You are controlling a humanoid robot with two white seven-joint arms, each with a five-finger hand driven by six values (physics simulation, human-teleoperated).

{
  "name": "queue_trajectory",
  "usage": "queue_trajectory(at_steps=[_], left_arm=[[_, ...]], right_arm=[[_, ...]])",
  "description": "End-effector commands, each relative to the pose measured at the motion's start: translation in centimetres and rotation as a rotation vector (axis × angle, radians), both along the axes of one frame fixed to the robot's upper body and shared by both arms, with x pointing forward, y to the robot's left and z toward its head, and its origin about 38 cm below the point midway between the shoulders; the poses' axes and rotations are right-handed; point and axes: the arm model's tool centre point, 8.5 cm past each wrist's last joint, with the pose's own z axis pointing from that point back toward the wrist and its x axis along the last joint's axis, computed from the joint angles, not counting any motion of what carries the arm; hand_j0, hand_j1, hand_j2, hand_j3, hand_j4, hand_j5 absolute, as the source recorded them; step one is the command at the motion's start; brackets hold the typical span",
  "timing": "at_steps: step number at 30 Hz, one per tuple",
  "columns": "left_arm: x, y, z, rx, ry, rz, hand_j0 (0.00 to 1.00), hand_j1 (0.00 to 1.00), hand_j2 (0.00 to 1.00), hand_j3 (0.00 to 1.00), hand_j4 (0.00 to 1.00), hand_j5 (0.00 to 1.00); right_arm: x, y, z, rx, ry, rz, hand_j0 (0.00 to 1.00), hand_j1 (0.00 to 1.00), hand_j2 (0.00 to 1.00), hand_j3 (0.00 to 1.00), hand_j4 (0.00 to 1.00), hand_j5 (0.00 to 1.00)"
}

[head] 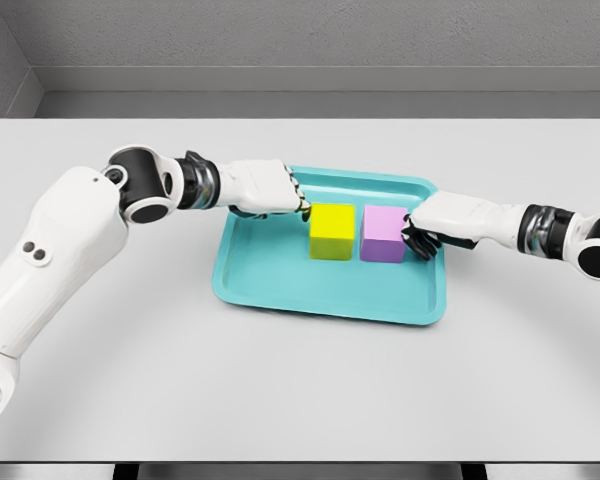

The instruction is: Push two cubes

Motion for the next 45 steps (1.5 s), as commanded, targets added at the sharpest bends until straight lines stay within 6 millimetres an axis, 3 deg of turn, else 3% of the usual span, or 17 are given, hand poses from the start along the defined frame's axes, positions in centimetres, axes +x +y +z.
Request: queue_trajectory(at_steps=[1, 19, 21, 25, 27, 29, 37, 38, 40, 41, 43, 45], left_arm=[[0.0, -0.1, 0.0, -0.001, 0.001, -0.003, 0.68, 0.68, 0.68, 0.68, 0.68, 0.68], [-0.3, -0.9, -0.2, -0.017, 0.008, -0.015, 0.69, 0.69, 0.69, 0.69, 0.69, 0.69], [-0.3, -0.7, -0.1, -0.022, 0.009, -0.009, 0.69, 0.69, 0.69, 0.69, 0.69, 0.69], [-0.1, -0.5, 0.3, -0.027, 0.003, -0.006, 0.69, 0.69, 0.69, 0.69, 0.69, 0.69], [0.0, -0.1, 0.7, -0.031, -0.004, -0.001, 0.70, 0.70, 0.70, 0.70, 0.70, 0.70], [0.4, 1.4, 1.4, -0.032, -0.015, 0.024, 0.78, 0.78, 0.78, 0.78, 0.78, 0.78], [0.5, 1.6, 1.5, -0.033, -0.018, 0.028, 0.79, 0.79, 0.79, 0.79, 0.79, 0.79], [0.4, 12.7, 7.7, -0.153, -0.002, 0.153, 1.00, 1.00, 1.00, 1.00, 1.00, 1.00], [0.4, 12.7, 7.7, -0.153, -0.002, 0.153, 1.00, 1.00, 1.00, 1.00, 1.00, 1.00], [0.2, 16.4, 9.7, -0.195, -0.007, 0.213, 1.00, 1.00, 1.00, 1.00, 1.00, 1.00], [0.3, 16.7, 9.7, -0.198, -0.007, 0.221, 1.00, 1.00, 1.00, 1.00, 1.00, 1.00], [0.1, 18.8, 10.7, -0.204, -0.019, 0.258, 1.00, 1.00, 1.00, 1.00, 1.00, 1.00]], right_arm=[[0.0, 0.0, 0.0, 0.003, 0.003, 0.001, 0.00, 0.00, 0.00, 0.00, 0.00, 0.00], [0.1, 1.0, 0.0, 0.006, 0.001, 0.022, 0.00, 0.00, 0.00, 0.00, 0.00, 0.00], [0.3, 0.8, 0.3, 0.010, -0.005, 0.013, 0.09, 0.09, 0.09, 0.09, 0.09, 0.09], [0.3, 0.3, 0.6, 0.002, -0.010, 0.007, 0.08, 0.08, 0.08, 0.08, 0.08, 0.08], [-0.2, 1.0, 1.4, 0.003, -0.025, 0.038, 0.08, 0.08, 0.08, 0.08, 0.08, 0.08], [-0.6, -0.1, 2.7, -0.012, -0.050, 0.036, 0.07, 0.07, 0.07, 0.07, 0.07, 0.07], [-0.6, -0.1, 2.8, -0.012, -0.051, 0.035, 0.07, 0.07, 0.07, 0.07, 0.07, 0.07], [-0.7, -3.0, 5.8, -0.047, -0.098, -0.002, 0.07, 0.07, 0.07, 0.07, 0.07, 0.07], [-0.7, -3.0, 5.8, -0.047, -0.098, -0.002, 0.07, 0.07, 0.07, 0.07, 0.07, 0.07], [-2.4, -5.8, 7.2, -0.065, -0.124, -0.022, 0.07, 0.07, 0.07, 0.07, 0.07, 0.07], [-3.5, -7.1, 7.2, -0.063, -0.124, -0.035, 0.07, 0.07, 0.07, 0.07, 0.07, 0.07], [-4.0, -8.2, 7.1, -0.084, -0.119, -0.037, 0.07, 0.07, 0.07, 0.07, 0.07, 0.07]])
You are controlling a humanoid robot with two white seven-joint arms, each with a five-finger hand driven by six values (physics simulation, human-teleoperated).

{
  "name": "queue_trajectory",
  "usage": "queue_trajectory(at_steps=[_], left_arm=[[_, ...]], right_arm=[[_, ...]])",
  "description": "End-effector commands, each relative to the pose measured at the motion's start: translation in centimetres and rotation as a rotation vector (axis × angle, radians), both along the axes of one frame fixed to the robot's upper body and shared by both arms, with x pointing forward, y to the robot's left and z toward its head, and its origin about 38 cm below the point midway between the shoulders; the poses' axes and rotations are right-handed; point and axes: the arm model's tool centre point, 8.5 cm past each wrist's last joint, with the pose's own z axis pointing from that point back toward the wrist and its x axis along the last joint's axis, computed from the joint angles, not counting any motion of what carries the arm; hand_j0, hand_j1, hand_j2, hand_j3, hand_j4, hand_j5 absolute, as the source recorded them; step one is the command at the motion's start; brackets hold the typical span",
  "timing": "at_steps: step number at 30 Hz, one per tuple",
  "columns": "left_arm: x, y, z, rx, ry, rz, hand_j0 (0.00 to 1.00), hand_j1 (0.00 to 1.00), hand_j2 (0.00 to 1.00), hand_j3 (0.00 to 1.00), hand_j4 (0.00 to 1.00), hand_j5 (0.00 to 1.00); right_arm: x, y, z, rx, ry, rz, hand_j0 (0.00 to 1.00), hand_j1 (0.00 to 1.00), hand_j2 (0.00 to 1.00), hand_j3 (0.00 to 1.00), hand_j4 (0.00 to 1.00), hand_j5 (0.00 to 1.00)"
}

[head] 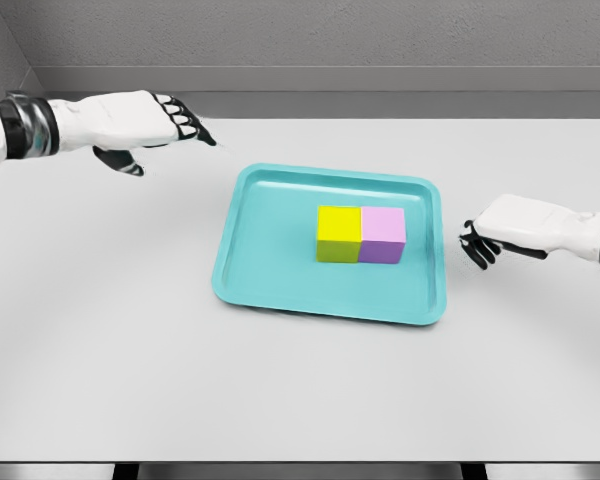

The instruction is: Push two cubes

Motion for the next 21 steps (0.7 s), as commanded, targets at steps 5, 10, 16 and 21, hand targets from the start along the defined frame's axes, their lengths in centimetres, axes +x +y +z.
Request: queue_trajectory(at_steps=[5, 10, 16, 21], left_arm=[[-1.0, 6.1, 1.9, -0.108, 0.040, 0.103, 1.00, 1.00, 1.00, 1.00, 1.00, 1.00], [-1.8, 10.0, -1.3, -0.202, 0.104, 0.216, 1.00, 1.00, 1.00, 1.00, 1.00, 1.00], [-2.8, 11.7, -3.6, -0.243, 0.137, 0.275, 1.00, 1.00, 1.00, 1.00, 1.00, 1.00], [-2.9, 11.6, -3.9, -0.241, 0.142, 0.274, 1.00, 1.00, 1.00, 1.00, 1.00, 1.00]], right_arm=[[-0.7, -2.8, 3.3, -0.009, -0.080, -0.011, 0.07, 0.07, 0.07, 0.07, 0.07, 0.07], [-0.6, -2.7, 3.2, 0.007, -0.078, -0.020, 0.63, 0.63, 0.63, 0.63, 0.63, 0.63], [-0.6, -2.4, 3.3, 0.008, -0.081, -0.013, 1.00, 1.00, 1.00, 1.00, 1.00, 1.00], [-0.5, -2.4, 3.4, 0.009, -0.084, -0.013, 1.00, 1.00, 1.00, 1.00, 1.00, 1.00]])
